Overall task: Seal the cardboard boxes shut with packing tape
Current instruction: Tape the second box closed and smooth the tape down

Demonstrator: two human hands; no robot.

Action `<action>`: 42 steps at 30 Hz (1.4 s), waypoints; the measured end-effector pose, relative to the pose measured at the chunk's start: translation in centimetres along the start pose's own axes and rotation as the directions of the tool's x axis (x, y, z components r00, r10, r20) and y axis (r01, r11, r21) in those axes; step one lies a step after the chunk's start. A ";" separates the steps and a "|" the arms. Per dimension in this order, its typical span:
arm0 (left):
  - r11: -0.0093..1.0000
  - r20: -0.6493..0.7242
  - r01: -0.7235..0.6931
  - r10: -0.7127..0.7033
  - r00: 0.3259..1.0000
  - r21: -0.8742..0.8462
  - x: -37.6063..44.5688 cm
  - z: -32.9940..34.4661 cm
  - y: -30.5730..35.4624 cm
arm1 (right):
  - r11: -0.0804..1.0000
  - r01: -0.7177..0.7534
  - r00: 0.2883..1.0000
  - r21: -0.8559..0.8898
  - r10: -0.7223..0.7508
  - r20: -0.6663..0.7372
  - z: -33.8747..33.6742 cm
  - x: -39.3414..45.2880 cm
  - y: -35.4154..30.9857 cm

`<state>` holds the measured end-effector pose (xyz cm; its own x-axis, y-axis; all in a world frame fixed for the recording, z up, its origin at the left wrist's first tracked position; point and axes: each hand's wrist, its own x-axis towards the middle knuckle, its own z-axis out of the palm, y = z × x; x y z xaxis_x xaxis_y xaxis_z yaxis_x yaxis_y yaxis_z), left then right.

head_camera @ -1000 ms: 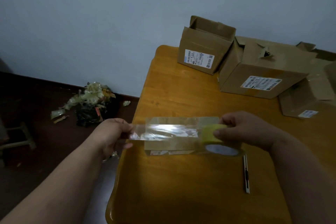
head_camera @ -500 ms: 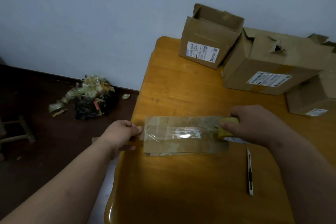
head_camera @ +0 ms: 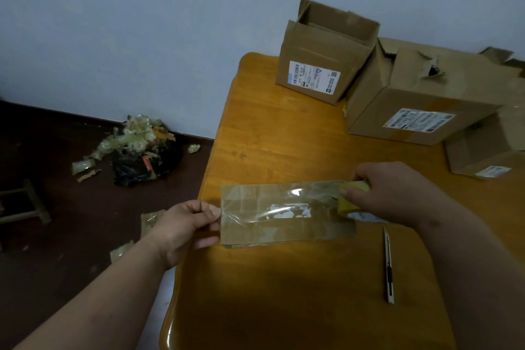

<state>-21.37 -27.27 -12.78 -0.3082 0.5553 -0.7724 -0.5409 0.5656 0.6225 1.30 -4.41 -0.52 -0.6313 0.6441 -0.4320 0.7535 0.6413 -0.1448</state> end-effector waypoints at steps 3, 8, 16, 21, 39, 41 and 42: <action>0.999 0.033 0.001 0.001 0.999 -0.044 0.1 0.0 -0.3 | 1.000 -0.003 1.000 0.008 0.003 -0.009 0.0 0.1 0.1; 0.999 -0.008 -0.047 0.047 0.999 -0.001 0.1 -0.1 -0.4 | 1.000 0.003 1.000 0.016 -0.002 -0.013 0.1 0.1 0.1; 0.994 -0.143 -0.068 0.079 0.987 0.081 -0.1 0.1 -0.1 | 1.000 0.008 0.999 -0.003 -0.008 -0.048 0.4 0.2 0.4; 0.995 -0.286 -0.060 0.082 0.955 0.085 -0.1 0.4 -1.6 | 1.000 0.015 0.998 0.006 -0.014 -0.061 0.6 0.2 0.7; 0.250 0.030 -0.209 0.573 0.819 0.945 -2.2 7.5 -4.3 | 0.934 -0.026 0.997 0.356 0.048 -0.054 0.7 -0.5 2.9; 0.376 0.008 -0.256 0.549 0.836 0.890 -2.1 7.5 -4.3 | 0.824 -0.019 0.997 0.566 0.055 -0.047 1.0 -0.8 3.6; 0.440 0.006 -0.296 0.550 0.835 0.848 -2.0 7.5 -4.3 | 0.776 -0.012 0.997 0.631 0.057 -0.051 1.2 -0.8 3.9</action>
<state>-12.55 -26.23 -12.90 -0.5505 0.7785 -0.3014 0.5169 0.6014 0.6092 4.93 -2.95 -1.75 -0.5957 0.7004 -0.3932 0.7081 0.2268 -0.6686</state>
